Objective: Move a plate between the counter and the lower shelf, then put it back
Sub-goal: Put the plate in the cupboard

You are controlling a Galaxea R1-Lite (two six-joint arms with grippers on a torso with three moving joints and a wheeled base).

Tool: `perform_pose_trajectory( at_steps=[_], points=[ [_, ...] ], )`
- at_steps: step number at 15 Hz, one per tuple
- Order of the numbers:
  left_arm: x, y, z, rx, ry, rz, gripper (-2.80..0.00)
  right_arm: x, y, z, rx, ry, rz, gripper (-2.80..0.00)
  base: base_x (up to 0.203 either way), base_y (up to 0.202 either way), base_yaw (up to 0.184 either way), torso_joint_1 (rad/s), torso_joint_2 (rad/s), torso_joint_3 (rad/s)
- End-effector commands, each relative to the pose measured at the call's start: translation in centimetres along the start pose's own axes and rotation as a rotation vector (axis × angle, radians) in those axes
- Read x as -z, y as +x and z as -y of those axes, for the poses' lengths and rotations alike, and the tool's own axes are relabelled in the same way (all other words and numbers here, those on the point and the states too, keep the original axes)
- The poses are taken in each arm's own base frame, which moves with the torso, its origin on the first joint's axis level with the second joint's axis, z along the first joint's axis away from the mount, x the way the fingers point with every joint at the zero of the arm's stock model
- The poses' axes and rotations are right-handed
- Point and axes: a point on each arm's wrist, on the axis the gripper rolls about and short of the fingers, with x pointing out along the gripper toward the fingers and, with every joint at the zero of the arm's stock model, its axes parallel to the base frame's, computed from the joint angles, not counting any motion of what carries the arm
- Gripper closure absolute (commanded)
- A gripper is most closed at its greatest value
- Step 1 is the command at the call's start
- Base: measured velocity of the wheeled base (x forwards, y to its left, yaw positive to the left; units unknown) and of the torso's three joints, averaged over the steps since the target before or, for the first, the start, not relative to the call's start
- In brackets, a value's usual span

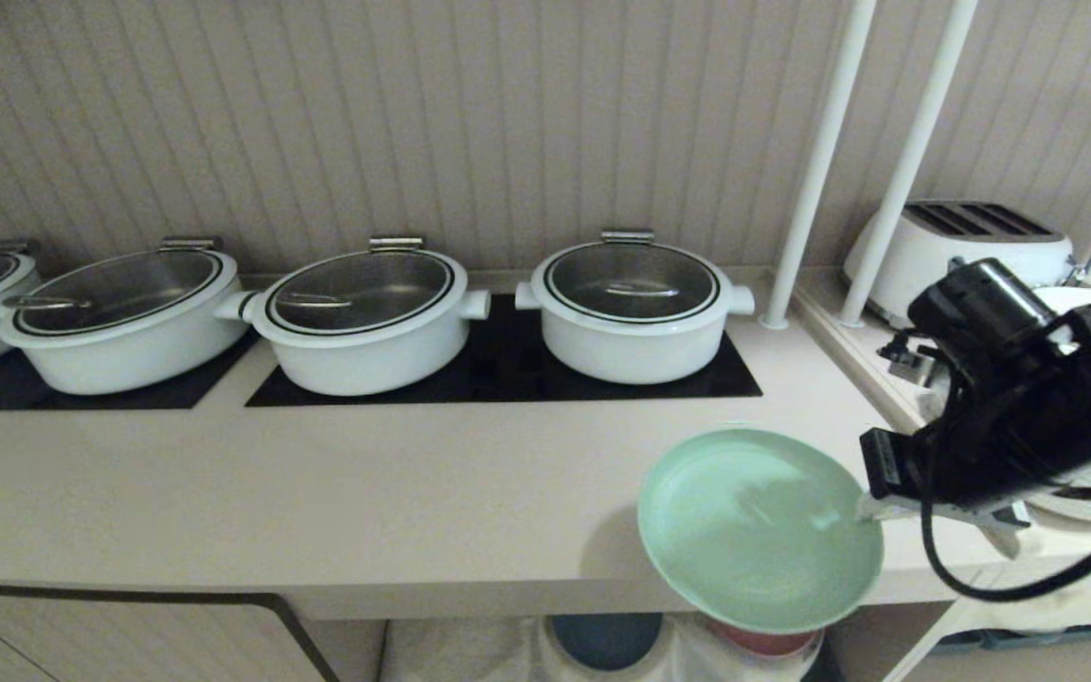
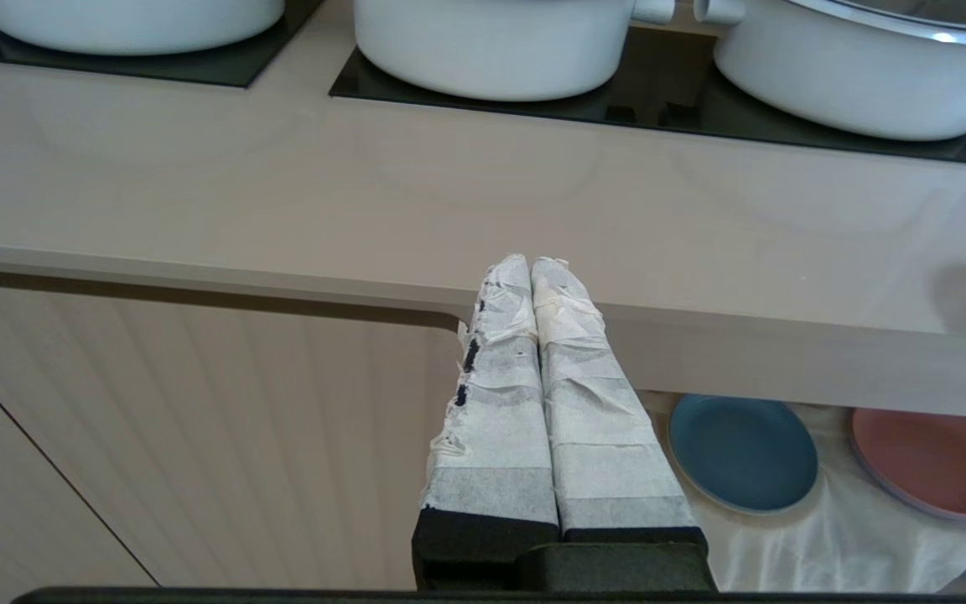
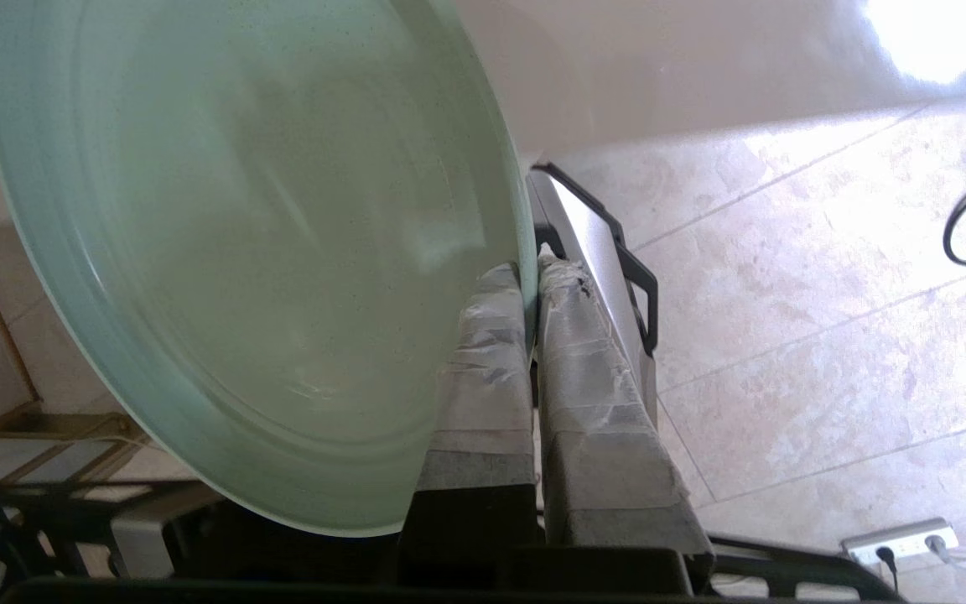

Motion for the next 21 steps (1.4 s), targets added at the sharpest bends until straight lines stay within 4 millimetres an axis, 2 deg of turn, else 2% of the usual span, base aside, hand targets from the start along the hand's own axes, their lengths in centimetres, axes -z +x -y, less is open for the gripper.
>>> perform_pose_trajectory(
  at_steps=[1,9,17,21],
  points=[
    [0.0,0.0,0.0,-0.001,0.000,0.000,0.00,1.7,-1.6,0.8,-0.011,0.003,0.019,0.00,0.000,0.000,0.000,0.000,0.00,0.000],
    [0.0,0.0,0.0,-0.001,0.000,0.000,0.00,7.6,-3.5,4.5,0.002,0.044,0.025,0.00,0.000,0.000,0.000,0.000,0.00,0.000],
    [0.0,0.0,0.0,-0.001,0.000,0.000,0.00,11.6,-3.5,6.4,-0.004,0.085,0.036,0.00,0.000,0.000,0.000,0.000,0.00,0.000],
    [0.0,0.0,0.0,-0.001,-0.002,0.000,0.00,12.7,-3.4,6.9,-0.003,0.116,0.030,0.00,0.000,0.000,0.000,0.000,0.00,0.000]
  ],
)
